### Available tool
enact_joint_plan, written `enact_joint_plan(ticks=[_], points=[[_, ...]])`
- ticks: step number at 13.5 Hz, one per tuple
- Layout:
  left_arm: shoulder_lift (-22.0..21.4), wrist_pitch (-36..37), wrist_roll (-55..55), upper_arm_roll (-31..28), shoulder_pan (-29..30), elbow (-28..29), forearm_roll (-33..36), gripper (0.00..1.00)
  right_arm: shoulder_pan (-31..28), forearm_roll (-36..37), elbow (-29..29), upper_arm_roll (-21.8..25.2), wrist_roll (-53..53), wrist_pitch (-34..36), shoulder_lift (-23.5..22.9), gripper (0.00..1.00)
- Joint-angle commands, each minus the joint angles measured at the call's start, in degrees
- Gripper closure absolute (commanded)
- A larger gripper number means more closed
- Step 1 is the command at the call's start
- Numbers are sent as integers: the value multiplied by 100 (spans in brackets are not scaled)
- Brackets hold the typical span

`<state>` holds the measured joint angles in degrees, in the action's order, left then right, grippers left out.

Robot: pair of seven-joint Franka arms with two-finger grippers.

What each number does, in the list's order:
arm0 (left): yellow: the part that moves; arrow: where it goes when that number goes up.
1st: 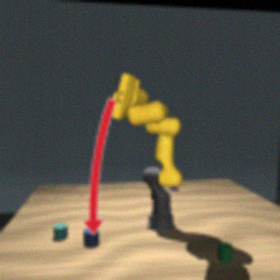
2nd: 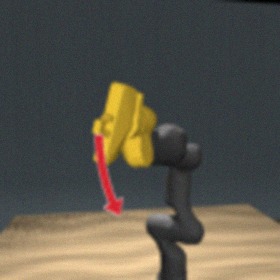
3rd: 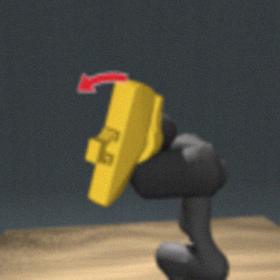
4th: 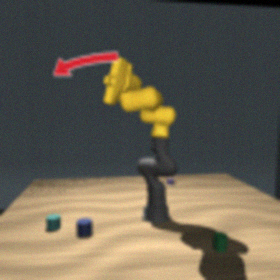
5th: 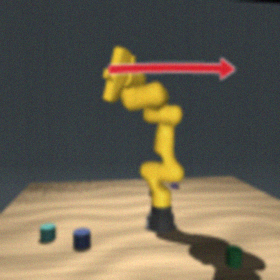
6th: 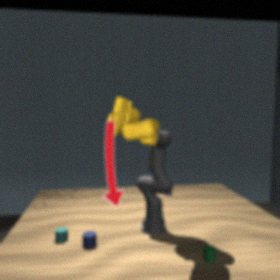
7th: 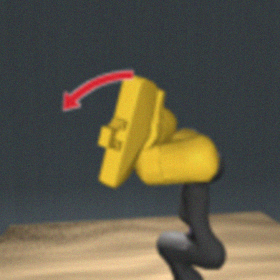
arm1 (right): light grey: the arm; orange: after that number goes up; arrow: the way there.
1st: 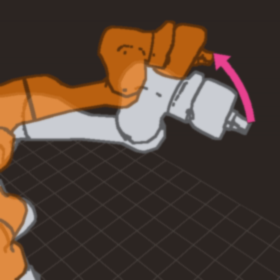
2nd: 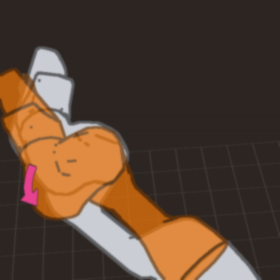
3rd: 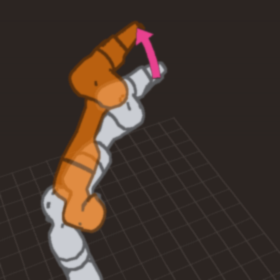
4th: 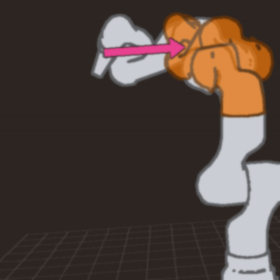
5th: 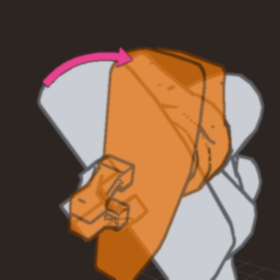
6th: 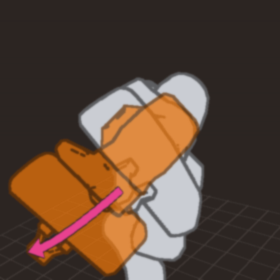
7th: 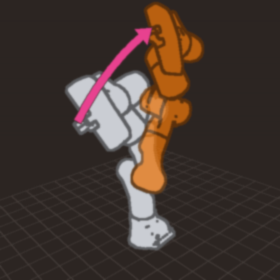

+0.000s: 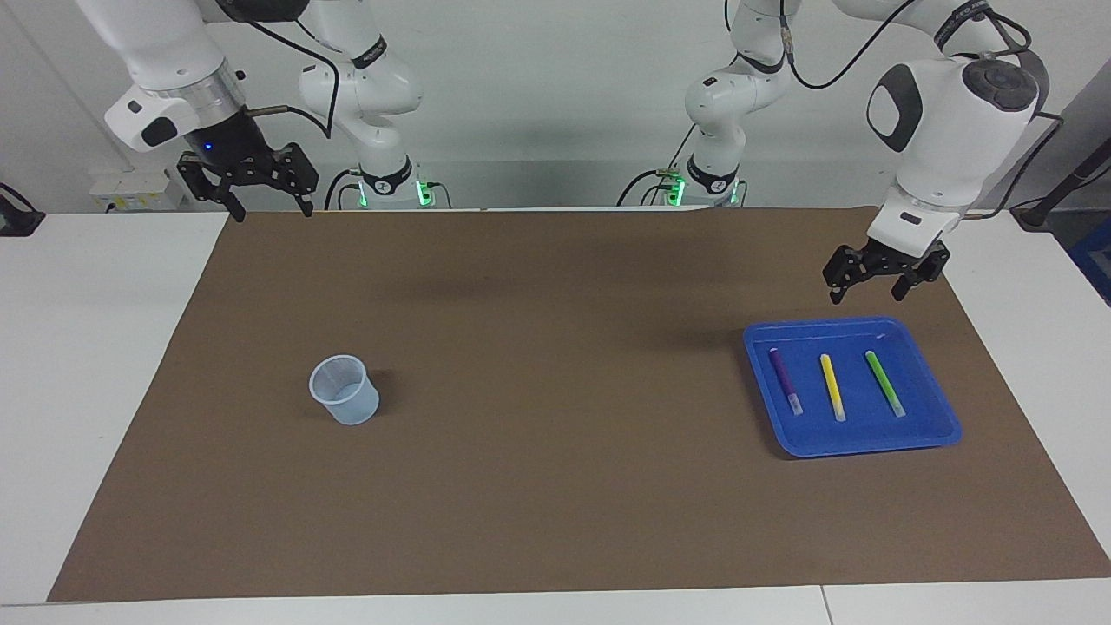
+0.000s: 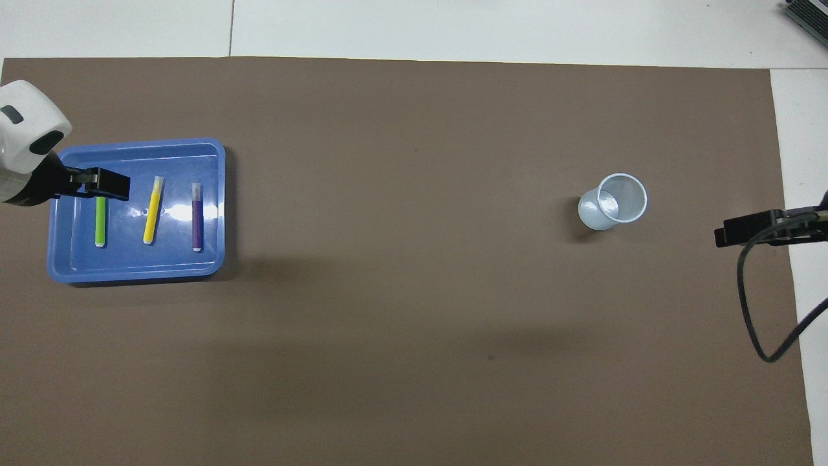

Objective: Right arm passes pens to left for tray arrangement

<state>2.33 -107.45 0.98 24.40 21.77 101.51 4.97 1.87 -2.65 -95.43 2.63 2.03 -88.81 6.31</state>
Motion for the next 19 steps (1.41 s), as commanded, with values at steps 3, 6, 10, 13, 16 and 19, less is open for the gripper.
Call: enact_joint_plan(ticks=[3,6,10,13,16,19], points=[[-233,-13,8,-1148,-1095,176,-75,0,-72,46,-178,-26,96,-49,160,0],[-286,101,43,-1166,-1078,115,-75,0,-72,46,-187,-26,105,-40,160,0],[-610,609,43,-1166,-1087,71,-75,0,-72,46,-195,-26,105,-40,160,0],[-962,1084,43,-1149,-1148,79,-66,0,-72,46,-195,-26,96,-31,161,0],[-1050,1419,52,-1122,-1157,88,-75,0,-72,46,-195,-26,87,-40,160,0],[-1059,1375,-10,-1122,-1148,97,-75,0,-99,46,-195,-17,96,-23,160,0]])
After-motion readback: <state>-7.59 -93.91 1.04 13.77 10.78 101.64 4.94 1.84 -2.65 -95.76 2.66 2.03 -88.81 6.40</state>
